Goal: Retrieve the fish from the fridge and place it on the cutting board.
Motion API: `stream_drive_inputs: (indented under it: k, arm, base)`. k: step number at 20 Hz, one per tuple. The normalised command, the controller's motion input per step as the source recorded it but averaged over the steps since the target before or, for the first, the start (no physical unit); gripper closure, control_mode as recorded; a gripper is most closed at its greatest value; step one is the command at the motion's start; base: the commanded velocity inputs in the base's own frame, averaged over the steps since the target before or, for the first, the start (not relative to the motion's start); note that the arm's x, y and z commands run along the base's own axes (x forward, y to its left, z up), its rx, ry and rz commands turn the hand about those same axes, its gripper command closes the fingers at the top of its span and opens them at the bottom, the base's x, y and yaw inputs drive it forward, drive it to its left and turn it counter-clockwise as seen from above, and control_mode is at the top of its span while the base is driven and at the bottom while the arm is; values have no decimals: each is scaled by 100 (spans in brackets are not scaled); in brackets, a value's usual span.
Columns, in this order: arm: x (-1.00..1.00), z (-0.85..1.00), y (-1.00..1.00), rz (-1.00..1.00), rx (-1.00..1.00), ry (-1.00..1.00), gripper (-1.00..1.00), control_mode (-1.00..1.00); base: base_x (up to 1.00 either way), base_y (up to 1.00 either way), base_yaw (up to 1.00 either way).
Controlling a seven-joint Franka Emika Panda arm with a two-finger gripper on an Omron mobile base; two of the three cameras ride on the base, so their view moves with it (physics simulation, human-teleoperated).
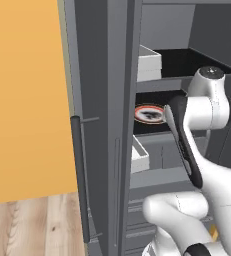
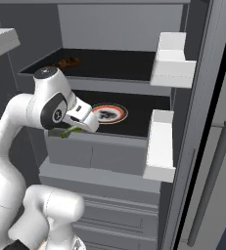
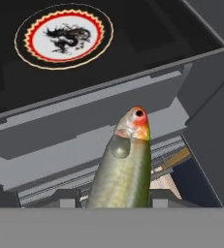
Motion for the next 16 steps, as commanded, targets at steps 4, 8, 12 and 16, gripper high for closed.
stream_drive_inputs:
  k: [4,8,12,16]
  arm:
    - [-81,12,20,0,0,0,100,-100]
    - [-79,4,30,0,0,0,100,-100]
    - [-58,0,22,0,0,0,100,-100]
    - [-35,0,8,0,0,0,100,-100]
  base:
    - [0,0,0]
    - [0,0,0]
    - [0,0,0]
    - [0,0,0]
